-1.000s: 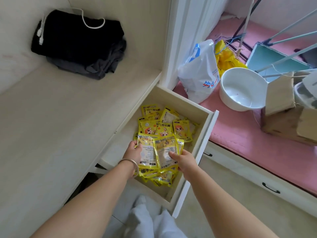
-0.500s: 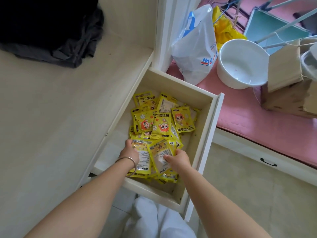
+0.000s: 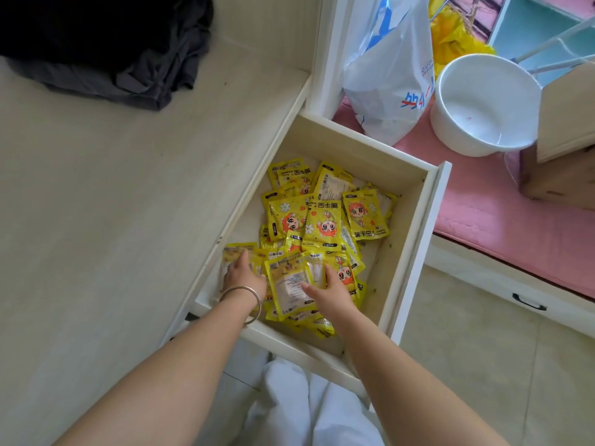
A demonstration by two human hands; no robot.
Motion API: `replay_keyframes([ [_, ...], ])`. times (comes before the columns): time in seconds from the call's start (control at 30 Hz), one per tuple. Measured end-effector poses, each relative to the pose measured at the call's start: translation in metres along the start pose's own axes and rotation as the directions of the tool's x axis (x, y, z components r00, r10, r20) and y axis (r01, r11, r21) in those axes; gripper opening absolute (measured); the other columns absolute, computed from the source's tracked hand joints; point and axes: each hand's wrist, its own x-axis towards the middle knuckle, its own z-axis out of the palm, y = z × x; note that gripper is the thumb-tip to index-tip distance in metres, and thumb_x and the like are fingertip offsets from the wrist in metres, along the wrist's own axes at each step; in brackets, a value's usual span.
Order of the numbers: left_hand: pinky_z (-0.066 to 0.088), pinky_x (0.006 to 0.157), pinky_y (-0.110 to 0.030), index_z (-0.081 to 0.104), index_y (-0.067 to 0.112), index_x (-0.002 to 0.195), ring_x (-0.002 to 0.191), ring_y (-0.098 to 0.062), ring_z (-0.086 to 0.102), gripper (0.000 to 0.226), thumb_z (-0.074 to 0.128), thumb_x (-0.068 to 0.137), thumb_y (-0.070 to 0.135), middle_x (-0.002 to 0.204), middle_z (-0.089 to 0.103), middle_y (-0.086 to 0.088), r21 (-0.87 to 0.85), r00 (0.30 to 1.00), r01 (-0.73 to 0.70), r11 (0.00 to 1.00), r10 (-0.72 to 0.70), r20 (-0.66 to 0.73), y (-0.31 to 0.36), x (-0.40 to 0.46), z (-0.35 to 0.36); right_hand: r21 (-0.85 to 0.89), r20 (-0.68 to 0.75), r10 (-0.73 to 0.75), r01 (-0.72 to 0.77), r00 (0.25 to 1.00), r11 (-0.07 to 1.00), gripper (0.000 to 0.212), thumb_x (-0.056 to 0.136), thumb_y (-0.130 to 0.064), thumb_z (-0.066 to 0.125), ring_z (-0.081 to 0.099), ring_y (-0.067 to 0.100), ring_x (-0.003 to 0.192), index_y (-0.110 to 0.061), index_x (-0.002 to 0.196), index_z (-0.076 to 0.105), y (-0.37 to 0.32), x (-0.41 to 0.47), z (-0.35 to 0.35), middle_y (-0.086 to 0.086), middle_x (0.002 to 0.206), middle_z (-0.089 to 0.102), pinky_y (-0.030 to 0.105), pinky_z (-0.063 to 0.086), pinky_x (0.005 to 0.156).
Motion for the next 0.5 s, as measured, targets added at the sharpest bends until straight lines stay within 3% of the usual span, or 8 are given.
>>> replay_keyframes([
  [0.1,0.028,0.116,-0.042,0.018,0.025,0.149,0.141,-0.029,0.029,0.066,0.051,0.092,0.023,0.157,0.021,-0.006,0.046,0.997,-0.055,0.997,0.052,0.06,0.004,-0.005,0.005,-0.033,0.05,-0.027,0.029,0.998,0.999,0.083,0.089,-0.028,0.062,0.027,0.023,0.143,-0.026,0.152,0.008,-0.002,-0.003,0.002,-0.002,0.159,0.018,0.04,0.034,0.112],
  [0.2,0.031,0.113,-0.042,0.022,0.025,0.148,0.14,-0.028,0.031,0.064,0.051,0.092,0.024,0.156,0.023,-0.004,0.112,0.991,-0.116,0.987,0.106,0.087,0.007,-0.013,0.009,-0.225,0.001,-0.095,0.093,0.995,0.97,0.077,0.09,-0.028,0.06,0.019,0.022,0.146,-0.021,0.152,0.014,-0.002,-0.007,0.001,0.001,0.158,0.018,0.04,0.024,0.117],
  [0.37,0.038,0.108,-0.039,0.036,0.026,0.141,0.135,-0.023,0.037,0.051,0.052,0.092,0.021,0.147,0.04,0.001,0.145,0.955,-0.294,0.945,0.295,0.014,0.018,-0.031,0.003,-0.374,-0.105,-0.232,0.178,0.967,0.91,0.054,0.091,-0.026,0.057,0.037,0.018,0.135,-0.023,0.141,0.038,-0.005,-0.021,-0.014,-0.002,0.147,0.038,0.037,0.038,0.108],
  [0.5,0.045,0.1,-0.038,0.043,0.028,0.135,0.128,-0.02,0.044,0.045,0.052,0.091,0.018,0.138,0.05,0.005,0.09,0.918,-0.394,0.915,0.396,-0.006,0.035,-0.049,-0.003,-0.546,-0.083,-0.396,0.29,0.914,0.786,0.044,0.095,-0.03,0.048,0.038,0.015,0.133,-0.03,0.139,0.041,-0.014,-0.038,-0.032,-0.008,0.14,0.045,0.034,0.042,0.103],
])
